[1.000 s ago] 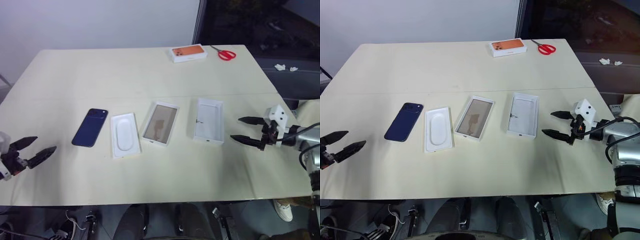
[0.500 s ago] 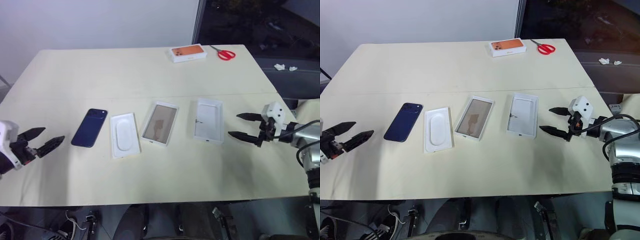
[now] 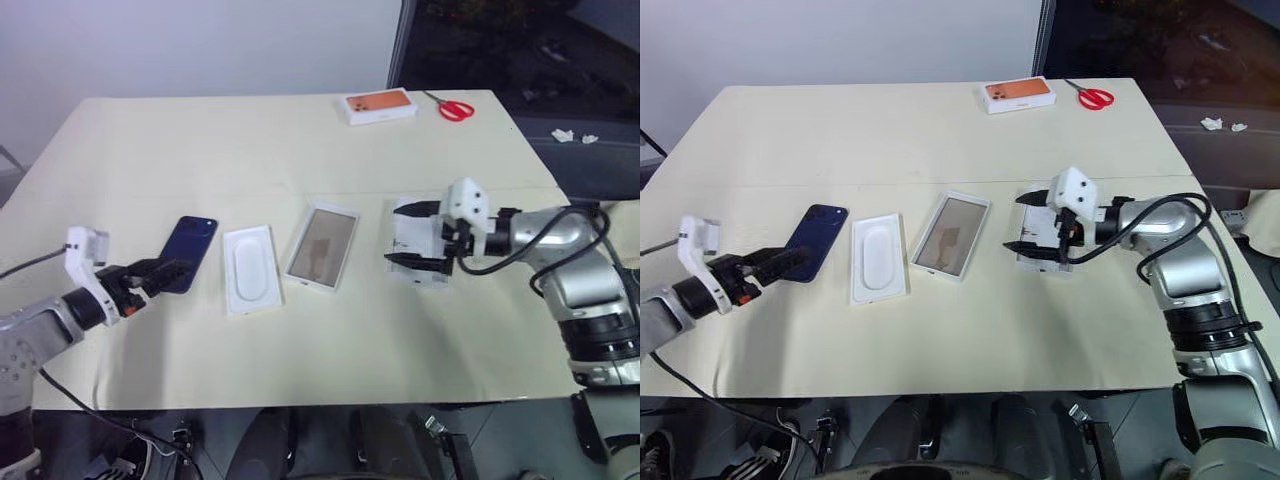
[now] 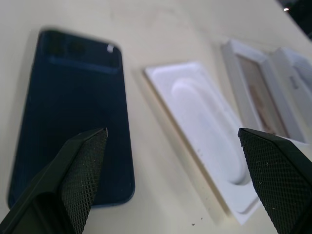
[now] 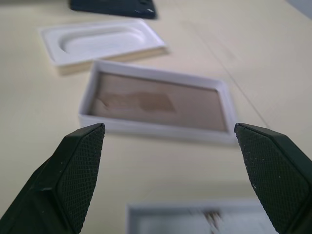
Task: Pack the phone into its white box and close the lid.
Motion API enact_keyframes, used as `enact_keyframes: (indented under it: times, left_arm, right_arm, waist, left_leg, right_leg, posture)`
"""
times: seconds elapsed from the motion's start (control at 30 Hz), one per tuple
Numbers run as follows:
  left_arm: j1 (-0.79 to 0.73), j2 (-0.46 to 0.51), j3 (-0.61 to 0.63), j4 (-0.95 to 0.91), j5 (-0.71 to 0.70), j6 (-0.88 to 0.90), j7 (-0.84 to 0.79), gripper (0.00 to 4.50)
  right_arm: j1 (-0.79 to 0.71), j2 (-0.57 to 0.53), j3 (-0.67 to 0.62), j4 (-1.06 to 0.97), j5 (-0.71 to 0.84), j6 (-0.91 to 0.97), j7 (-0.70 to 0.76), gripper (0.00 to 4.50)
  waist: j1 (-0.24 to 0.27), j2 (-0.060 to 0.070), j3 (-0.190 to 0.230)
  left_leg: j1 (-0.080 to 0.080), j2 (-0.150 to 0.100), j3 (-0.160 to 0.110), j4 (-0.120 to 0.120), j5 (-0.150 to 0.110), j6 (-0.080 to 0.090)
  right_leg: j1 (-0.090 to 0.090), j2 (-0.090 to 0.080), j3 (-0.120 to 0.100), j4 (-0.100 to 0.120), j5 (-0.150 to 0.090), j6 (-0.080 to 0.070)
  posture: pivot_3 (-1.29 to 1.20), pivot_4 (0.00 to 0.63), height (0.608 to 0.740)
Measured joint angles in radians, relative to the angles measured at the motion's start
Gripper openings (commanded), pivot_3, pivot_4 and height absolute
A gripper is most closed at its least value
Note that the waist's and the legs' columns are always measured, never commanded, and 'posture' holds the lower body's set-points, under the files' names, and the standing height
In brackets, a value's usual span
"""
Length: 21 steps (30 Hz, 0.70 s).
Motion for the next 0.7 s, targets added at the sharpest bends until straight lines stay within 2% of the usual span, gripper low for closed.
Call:
enact_keyframes:
  times: [0.23, 0.37, 0.7]
  left_arm:
    - [-0.092, -0.088, -0.017, 0.014, -0.067, 0.098, 0.118, 4.5]
    - [-0.078, -0.14, -0.044, 0.015, -0.082, 0.135, 0.157, 4.5]
    - [-0.155, -0.265, -0.031, 0.069, -0.132, 0.149, 0.248, 4.5]
  right_arm:
    - [-0.03, 0.072, 0.073, -0.066, -0.006, 0.073, -0.035, 4.45]
    - [-0.029, 0.106, 0.089, -0.05, -0.021, 0.064, -0.067, 4.45]
    - [-0.027, 0.112, 0.088, -0.044, -0.021, 0.037, -0.078, 4.45]
  waist:
    - [0.0, -0.002, -0.001]
    - [-0.003, -0.002, -0.001]
    - [0.006, -0.003, -0.001]
  left_leg:
    - [0.0, -0.001, 0.0, 0.0, 0.0, 0.0]
    - [0.0, -0.001, 0.0, 0.0, 0.0, -0.001]
    - [0.0, -0.002, -0.001, 0.001, 0.001, -0.001]
  right_leg:
    - [0.0, 0.0, 0.0, 0.0, 0.0, 0.0]
    - [-0.001, 0.0, 0.0, 0.0, 0.0, 0.0]
    - [0.0, 0.0, -0.001, 0.001, 0.0, 0.0]
  posture:
    - [0.0, 0.15, 0.74]
    - [0.0, 0.15, 0.74]
    - [0.0, 0.15, 0.74]
